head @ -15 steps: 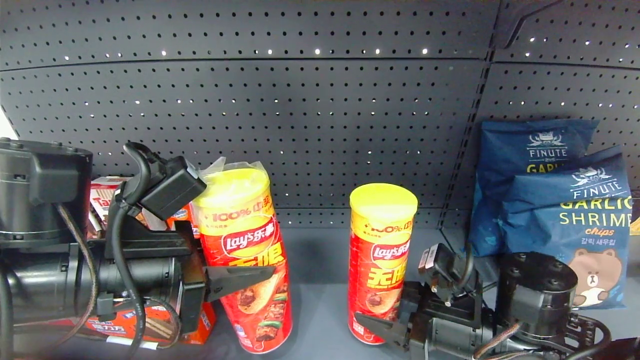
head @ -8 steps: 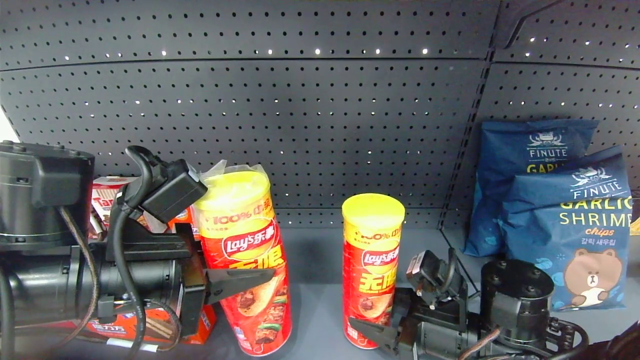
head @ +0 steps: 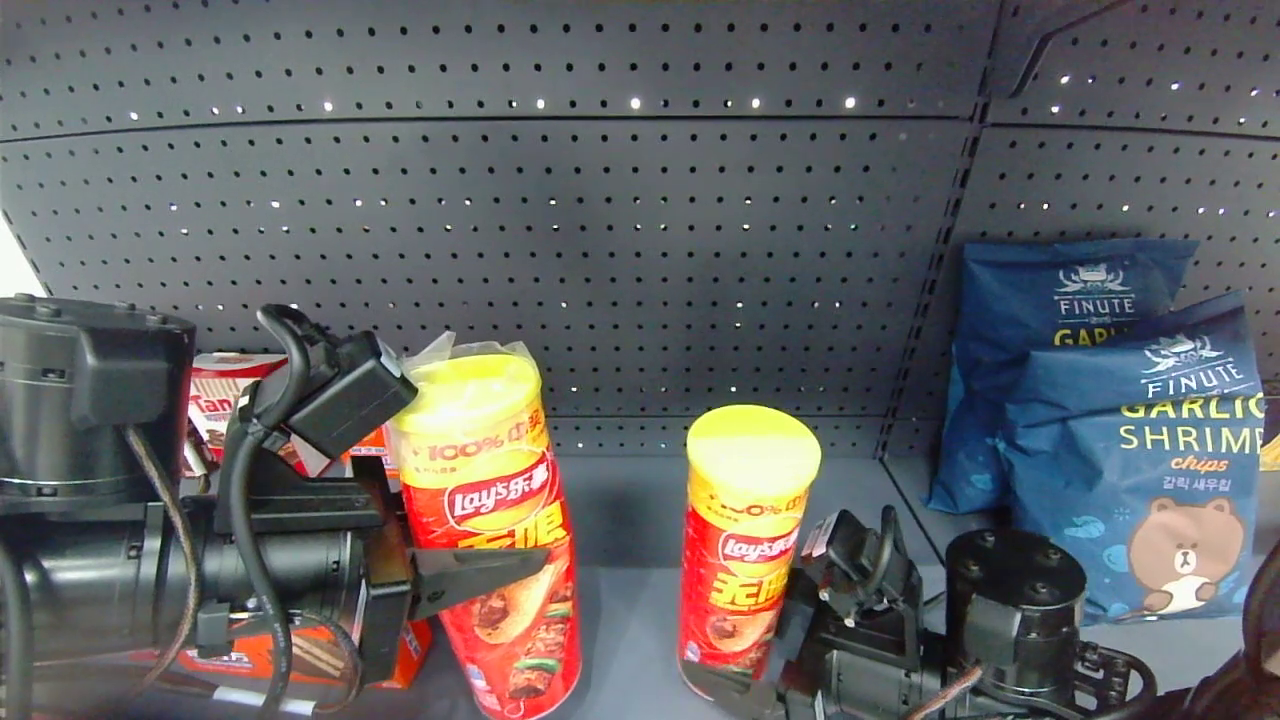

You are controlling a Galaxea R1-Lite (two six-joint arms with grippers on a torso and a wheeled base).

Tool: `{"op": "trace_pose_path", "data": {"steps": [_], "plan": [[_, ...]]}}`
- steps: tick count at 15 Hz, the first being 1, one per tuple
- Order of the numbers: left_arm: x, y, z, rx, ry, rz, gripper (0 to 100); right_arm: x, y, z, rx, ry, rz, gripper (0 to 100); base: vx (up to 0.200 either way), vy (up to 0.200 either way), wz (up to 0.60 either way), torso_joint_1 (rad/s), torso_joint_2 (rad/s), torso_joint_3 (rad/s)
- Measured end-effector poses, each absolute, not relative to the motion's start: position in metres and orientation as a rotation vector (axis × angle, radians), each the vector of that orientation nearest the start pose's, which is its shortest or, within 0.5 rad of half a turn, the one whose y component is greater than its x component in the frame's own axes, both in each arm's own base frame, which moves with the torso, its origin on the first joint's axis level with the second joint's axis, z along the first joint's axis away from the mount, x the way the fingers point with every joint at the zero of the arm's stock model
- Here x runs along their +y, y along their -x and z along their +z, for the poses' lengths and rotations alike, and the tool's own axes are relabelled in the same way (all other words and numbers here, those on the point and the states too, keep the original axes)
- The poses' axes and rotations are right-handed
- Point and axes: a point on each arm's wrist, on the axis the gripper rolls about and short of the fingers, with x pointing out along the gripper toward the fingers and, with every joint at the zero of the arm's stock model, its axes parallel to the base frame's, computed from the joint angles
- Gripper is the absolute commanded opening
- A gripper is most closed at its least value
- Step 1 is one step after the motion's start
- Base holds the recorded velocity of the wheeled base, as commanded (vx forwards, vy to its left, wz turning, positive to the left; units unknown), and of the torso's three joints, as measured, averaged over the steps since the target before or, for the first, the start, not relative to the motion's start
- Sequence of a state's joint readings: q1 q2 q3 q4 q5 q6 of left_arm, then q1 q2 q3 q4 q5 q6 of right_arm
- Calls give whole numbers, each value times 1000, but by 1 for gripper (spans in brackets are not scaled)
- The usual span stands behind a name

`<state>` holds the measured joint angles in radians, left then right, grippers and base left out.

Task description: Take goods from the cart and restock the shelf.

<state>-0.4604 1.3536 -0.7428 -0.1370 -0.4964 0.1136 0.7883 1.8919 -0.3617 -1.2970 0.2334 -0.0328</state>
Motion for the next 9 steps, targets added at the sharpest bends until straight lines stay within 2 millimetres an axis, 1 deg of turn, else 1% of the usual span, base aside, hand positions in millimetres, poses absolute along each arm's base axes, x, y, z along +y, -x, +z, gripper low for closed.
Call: {"op": "trace_pose_path", "data": {"steps": [3,5,7,9], "plan": [[-104,-183,208,441,-95,-969,0,192,-182,92,222,100,1012,100,0,0,0,0,0,0],[-103,-183,208,440,-95,-969,0,181,-171,99,206,98,1012,100,0,0,0,0,0,0],[-103,-183,208,440,-94,-966,0,160,-155,110,179,91,996,100,0,0,0,0,0,0],[-103,-182,208,439,-94,-967,0,130,-139,120,134,82,944,100,0,0,0,0,0,0]]}}
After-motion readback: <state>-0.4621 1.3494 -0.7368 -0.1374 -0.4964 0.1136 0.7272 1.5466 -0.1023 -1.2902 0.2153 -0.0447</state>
